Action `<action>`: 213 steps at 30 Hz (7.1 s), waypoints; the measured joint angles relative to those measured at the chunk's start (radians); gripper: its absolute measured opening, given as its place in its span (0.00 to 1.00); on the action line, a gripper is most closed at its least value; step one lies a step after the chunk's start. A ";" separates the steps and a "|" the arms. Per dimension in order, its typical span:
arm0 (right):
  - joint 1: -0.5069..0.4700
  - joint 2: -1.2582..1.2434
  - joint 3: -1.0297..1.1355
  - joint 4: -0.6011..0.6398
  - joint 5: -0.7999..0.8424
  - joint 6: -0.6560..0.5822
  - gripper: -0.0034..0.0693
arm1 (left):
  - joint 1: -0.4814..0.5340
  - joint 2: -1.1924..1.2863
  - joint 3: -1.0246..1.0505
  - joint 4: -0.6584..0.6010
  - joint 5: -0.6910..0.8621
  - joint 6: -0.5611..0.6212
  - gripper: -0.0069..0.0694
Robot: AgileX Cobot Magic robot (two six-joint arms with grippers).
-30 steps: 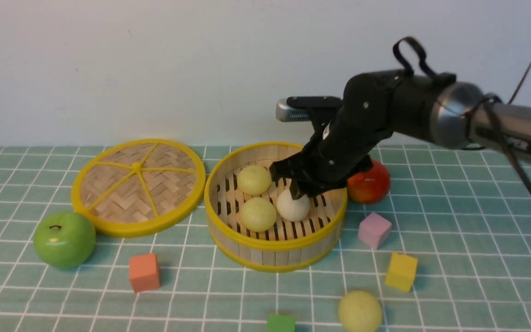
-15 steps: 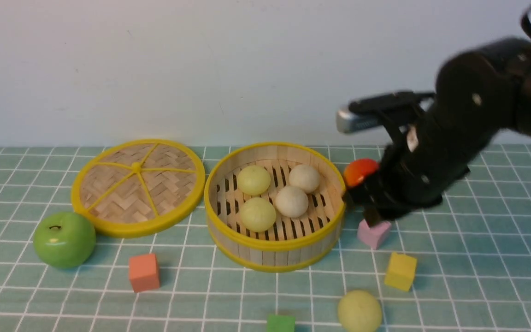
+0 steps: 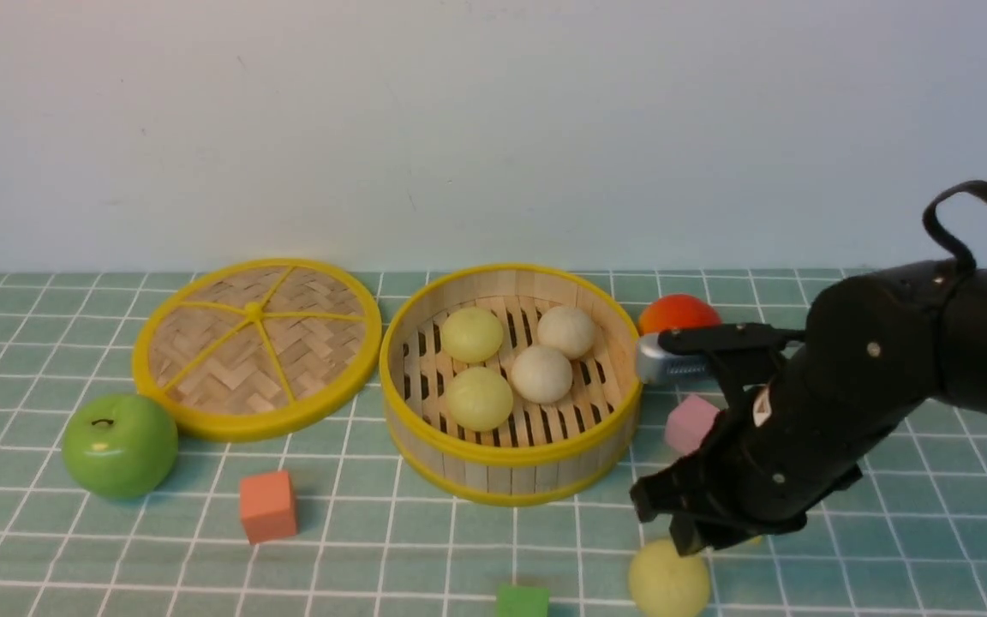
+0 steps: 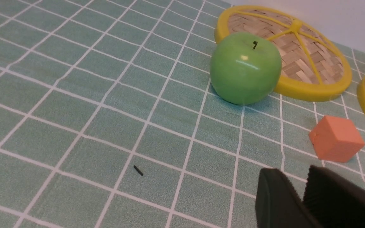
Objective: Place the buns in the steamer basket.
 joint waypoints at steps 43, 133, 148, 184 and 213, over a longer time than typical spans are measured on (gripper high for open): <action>-0.061 0.142 -0.489 -0.065 0.040 -0.018 0.05 | 0.000 0.000 0.000 0.000 -0.001 0.000 0.31; -0.067 -0.885 0.161 -0.061 0.537 -0.073 0.03 | 0.001 0.000 0.000 0.000 -0.001 0.000 0.31; -0.264 -1.299 0.372 -0.248 0.192 -0.142 0.04 | 0.001 0.000 0.000 0.000 -0.001 0.000 0.31; -0.491 -1.706 1.057 -0.320 -0.310 -0.145 0.08 | 0.001 0.000 0.000 0.000 -0.001 0.000 0.32; -0.491 -1.706 1.057 -0.321 -0.310 -0.151 0.11 | 0.001 0.000 0.000 0.000 -0.001 0.000 0.35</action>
